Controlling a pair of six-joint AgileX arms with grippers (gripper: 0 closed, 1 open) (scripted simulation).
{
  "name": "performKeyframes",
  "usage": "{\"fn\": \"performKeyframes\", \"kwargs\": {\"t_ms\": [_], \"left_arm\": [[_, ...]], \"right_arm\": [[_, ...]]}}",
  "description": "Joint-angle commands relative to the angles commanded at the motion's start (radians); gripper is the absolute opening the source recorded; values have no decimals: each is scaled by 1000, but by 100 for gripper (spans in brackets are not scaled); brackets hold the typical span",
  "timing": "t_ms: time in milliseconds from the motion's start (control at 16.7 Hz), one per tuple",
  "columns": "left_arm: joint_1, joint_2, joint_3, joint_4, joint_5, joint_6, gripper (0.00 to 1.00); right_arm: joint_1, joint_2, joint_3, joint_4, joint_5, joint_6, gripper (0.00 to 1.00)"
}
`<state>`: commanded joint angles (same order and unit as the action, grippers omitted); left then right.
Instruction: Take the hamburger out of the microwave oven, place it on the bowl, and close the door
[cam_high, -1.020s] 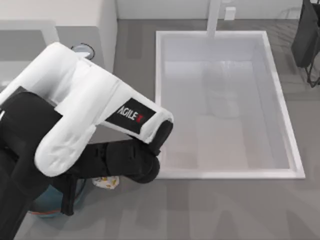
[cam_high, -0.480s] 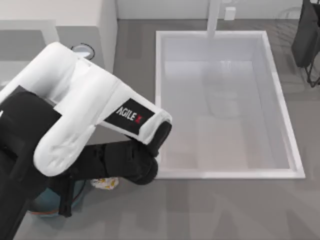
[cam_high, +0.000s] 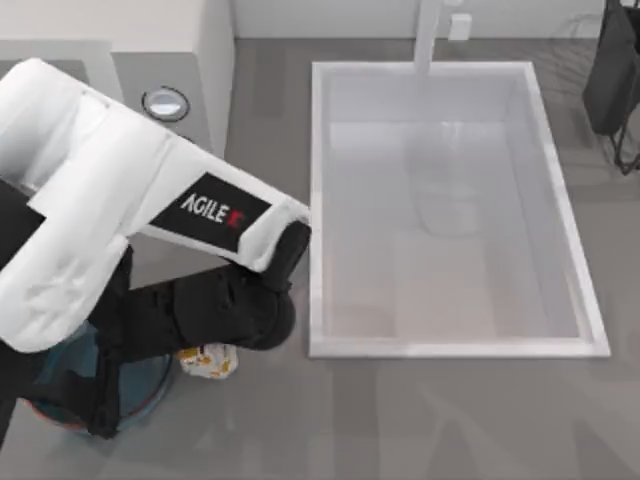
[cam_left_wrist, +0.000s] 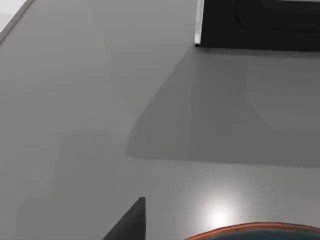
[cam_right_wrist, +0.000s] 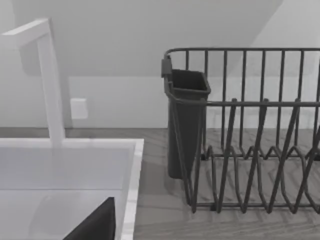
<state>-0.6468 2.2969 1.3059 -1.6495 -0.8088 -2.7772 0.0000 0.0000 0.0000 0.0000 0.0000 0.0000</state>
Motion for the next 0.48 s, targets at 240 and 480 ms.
{"fn": "performKeyframes", "kwargs": {"t_ms": [240,480], "left_arm": [[88,-296,-194,165,118,308,100],[200,-691,-436,403,266,774,100]], "right_arm": [[0,0,0,0,0,0,100],[0,0,0,0,0,0,100]]}}
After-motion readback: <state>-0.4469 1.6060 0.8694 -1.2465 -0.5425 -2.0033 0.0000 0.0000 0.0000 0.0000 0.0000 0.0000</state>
